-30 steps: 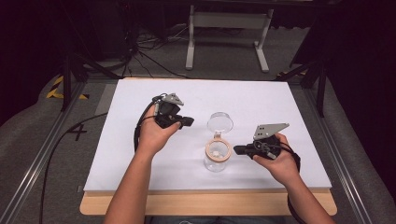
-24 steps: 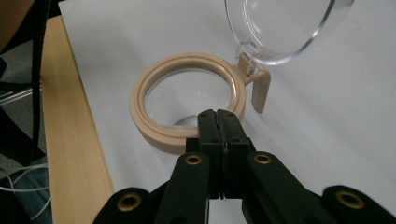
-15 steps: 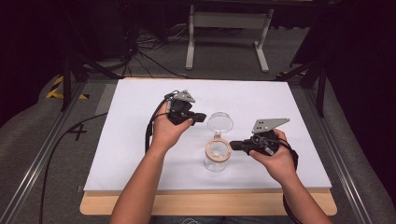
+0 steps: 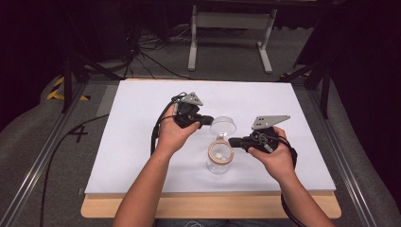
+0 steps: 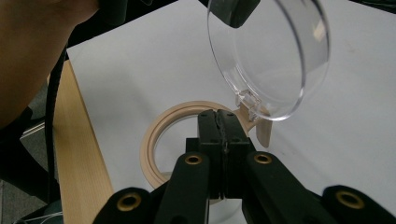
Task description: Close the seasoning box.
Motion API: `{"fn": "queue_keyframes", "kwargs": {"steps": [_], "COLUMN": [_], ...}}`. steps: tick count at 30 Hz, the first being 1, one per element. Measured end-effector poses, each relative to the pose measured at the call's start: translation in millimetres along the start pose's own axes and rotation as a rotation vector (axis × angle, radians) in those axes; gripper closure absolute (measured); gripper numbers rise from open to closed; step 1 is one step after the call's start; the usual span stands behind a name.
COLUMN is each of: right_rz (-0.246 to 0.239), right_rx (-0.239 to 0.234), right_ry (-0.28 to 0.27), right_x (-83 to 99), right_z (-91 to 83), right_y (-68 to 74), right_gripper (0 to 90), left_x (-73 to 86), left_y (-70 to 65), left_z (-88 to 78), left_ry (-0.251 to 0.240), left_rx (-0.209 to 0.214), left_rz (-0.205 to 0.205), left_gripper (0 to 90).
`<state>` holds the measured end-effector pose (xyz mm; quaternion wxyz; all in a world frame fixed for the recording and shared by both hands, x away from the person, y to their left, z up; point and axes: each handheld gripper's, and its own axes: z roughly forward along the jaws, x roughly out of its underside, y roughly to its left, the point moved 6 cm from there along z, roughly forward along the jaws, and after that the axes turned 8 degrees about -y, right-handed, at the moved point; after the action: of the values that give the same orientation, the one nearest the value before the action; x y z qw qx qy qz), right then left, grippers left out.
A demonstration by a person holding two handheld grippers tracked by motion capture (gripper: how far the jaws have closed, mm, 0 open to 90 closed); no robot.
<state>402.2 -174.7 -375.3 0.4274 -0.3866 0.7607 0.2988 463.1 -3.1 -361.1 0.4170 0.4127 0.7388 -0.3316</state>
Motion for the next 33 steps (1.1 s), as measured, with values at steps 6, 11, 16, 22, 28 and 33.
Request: {"fn": "queue_keyframes", "kwargs": {"steps": [6, 11, 16, 22, 28, 33], "right_rz": [0.001, -0.004, -0.006, -0.008, -0.014, -0.036], "right_rx": [-0.004, -0.007, -0.011, -0.018, -0.029, -0.035], "right_ry": [-0.002, 0.008, 0.029, 0.061, 0.087, 0.122], "right_x": [-3.2, -2.9, -1.5, 0.3, 1.3, 5.6], "right_z": [-0.3, -1.5, -3.2, -4.4, -3.6, -2.8], "right_y": [1.0, 2.9, 5.8, 9.8, 12.7, 17.2], "right_gripper": [90.0, 90.0, 90.0, 90.0, 90.0, 90.0], "left_x": [-4.9, -7.0, -7.1, -6.8, -3.3, 0.6], "left_y": [-8.1, -10.1, -9.3, -9.3, -8.9, -9.5], "left_z": [-5.9, -10.6, -18.4, -29.7, -37.4, -45.2], "left_ry": [0.010, 0.015, 0.039, 0.064, 0.070, 0.082], "left_rx": [0.033, 0.015, 0.000, -0.016, -0.026, -0.036], "left_rz": [0.023, 0.035, 0.046, 0.051, 0.041, 0.030], "left_gripper": [89.0, 88.3, 87.4, 87.1, 86.8, 86.4]}}
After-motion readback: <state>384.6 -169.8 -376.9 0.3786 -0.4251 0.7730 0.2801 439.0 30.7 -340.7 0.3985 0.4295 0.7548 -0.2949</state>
